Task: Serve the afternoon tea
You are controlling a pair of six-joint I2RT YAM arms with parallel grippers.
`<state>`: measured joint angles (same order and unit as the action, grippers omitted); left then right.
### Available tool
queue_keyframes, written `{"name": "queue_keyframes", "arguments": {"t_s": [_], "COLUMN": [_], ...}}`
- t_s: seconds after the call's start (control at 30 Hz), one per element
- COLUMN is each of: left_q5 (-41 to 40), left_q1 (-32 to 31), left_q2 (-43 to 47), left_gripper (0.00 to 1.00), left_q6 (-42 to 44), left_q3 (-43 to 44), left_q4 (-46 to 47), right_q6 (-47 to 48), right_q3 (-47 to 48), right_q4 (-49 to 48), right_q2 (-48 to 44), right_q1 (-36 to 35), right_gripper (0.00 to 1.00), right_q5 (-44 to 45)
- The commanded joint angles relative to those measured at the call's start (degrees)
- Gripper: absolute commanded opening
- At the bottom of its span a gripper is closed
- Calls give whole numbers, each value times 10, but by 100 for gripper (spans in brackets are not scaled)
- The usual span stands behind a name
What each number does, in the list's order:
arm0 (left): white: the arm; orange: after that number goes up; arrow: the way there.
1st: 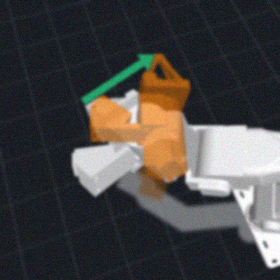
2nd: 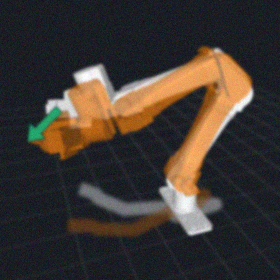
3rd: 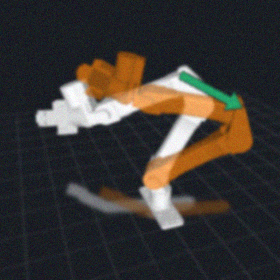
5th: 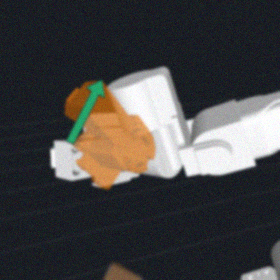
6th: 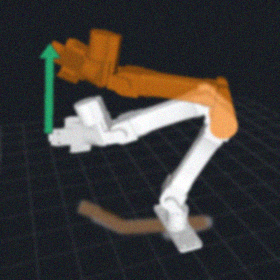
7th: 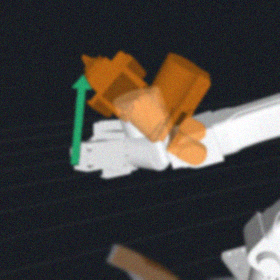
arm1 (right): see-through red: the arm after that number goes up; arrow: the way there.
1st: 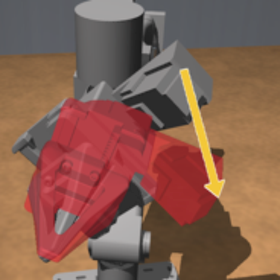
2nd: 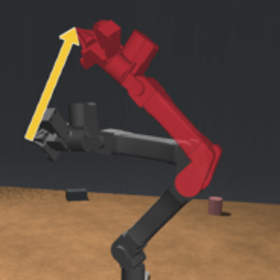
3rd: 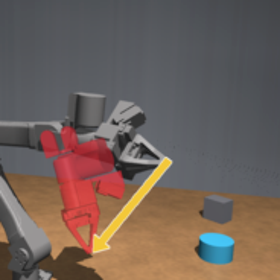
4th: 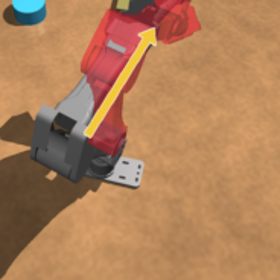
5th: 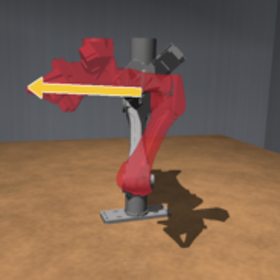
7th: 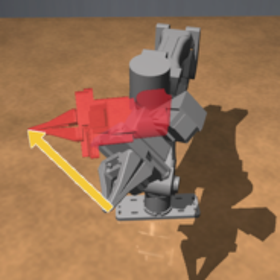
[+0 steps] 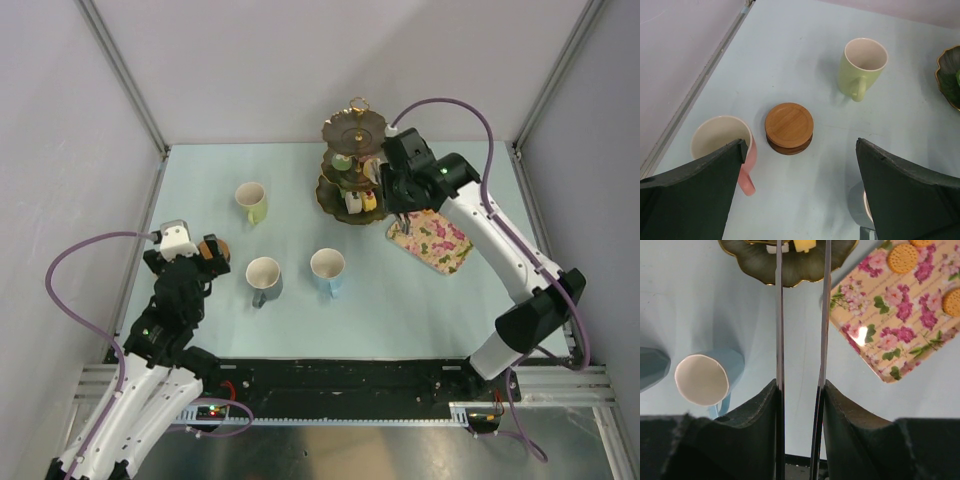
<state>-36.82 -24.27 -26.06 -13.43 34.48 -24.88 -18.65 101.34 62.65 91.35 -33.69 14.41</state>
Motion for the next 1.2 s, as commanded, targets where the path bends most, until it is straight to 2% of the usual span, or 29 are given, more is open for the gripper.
{"name": "queue_keyframes", "arguments": {"t_s": [0.0, 0.4, 0.7, 1.17], "left_q5": [-3, -3, -4, -3], "left_q1": [-3, -3, -3, -3], "left_q2": [6, 6, 6, 6], "left_gripper": [98, 98, 98, 98], "left_q6": [10, 10, 10, 10], "left_q3": [-3, -3, -3, -3], "left_q4": [17, 17, 16, 16], "right_q6": [16, 34, 37, 45], "right_q3": [54, 121, 124, 110], "right_q4": [-27, -37, -32, -19], "right_q2": [24, 107, 145, 108], "right_q1": [-15, -24, -22, -25], "right_gripper": [36, 36, 38, 53], "right_q5": [-13, -21, -24, -12]}}
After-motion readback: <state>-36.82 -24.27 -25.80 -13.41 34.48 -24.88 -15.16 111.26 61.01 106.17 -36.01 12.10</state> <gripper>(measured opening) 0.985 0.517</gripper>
